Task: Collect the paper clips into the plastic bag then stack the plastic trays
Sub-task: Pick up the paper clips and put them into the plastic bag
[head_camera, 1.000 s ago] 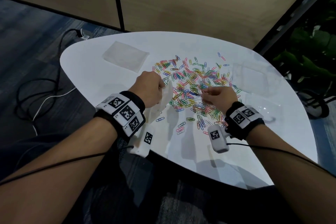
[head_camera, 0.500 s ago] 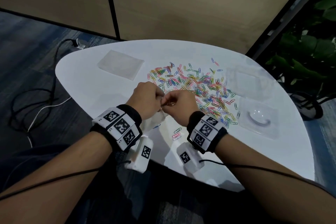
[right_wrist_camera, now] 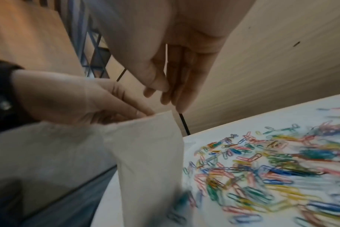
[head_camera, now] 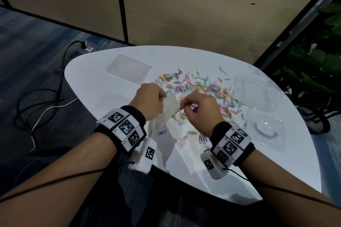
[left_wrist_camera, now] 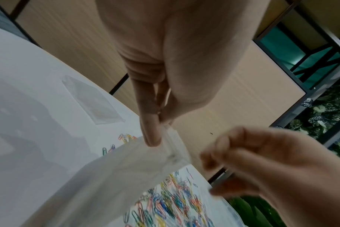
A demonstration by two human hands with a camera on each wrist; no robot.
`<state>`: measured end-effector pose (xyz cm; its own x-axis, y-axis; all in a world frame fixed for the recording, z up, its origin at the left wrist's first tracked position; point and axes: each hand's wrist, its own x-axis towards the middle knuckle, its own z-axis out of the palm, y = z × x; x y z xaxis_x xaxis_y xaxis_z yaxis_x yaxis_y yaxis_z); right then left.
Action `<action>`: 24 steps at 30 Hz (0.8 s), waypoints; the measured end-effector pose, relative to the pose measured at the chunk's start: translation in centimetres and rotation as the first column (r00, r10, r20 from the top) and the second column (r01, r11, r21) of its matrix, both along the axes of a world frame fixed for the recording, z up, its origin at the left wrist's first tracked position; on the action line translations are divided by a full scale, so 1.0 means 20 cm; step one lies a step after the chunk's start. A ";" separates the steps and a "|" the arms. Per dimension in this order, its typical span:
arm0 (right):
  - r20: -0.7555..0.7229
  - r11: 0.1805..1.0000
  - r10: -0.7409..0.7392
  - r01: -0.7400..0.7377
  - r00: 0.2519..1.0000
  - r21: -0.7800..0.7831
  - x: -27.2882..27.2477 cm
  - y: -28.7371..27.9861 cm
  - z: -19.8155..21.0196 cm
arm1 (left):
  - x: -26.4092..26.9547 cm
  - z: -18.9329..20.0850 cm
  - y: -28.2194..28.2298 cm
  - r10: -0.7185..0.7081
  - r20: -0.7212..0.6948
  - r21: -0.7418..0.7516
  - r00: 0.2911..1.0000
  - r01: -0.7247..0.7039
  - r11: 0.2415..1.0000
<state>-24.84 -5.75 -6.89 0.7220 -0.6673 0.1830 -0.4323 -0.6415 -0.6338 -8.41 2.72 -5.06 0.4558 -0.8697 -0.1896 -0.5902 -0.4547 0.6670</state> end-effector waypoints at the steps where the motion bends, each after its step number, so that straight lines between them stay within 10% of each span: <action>1: -0.114 0.997 0.072 -0.076 0.991 -0.034 -0.03 0.02 -0.03 | 0.02 0.01 0.01 0.014 0.009 -0.006 1.000 -0.013 1.000; 4: -0.581 0.906 0.320 -0.422 0.748 -0.044 -0.12 0.15 -0.23 | 0.05 0.02 0.02 0.026 0.038 -0.019 0.999 -0.025 0.999; 9: -0.813 0.799 0.381 -0.600 0.440 0.049 -0.30 0.23 -0.49 | 0.04 0.03 0.02 0.018 0.048 -0.007 0.999 -0.018 1.000; 18: -0.846 0.916 -0.032 -0.323 0.532 -0.238 -0.40 -0.08 -0.61 | 0.02 0.00 -0.01 -0.014 0.045 0.033 0.999 0.013 0.999; 24: -0.792 0.963 -0.029 -0.196 0.610 -0.186 -0.31 -0.19 -0.60 | 0.02 -0.02 -0.01 -0.040 0.062 0.070 0.997 0.036 0.997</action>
<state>-31.12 -9.60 -18.91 0.7113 -0.6145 -0.3413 -0.6248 -0.7752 0.0936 -7.97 2.48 -5.46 0.4355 -0.8727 -0.2210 -0.6481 -0.4743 0.5959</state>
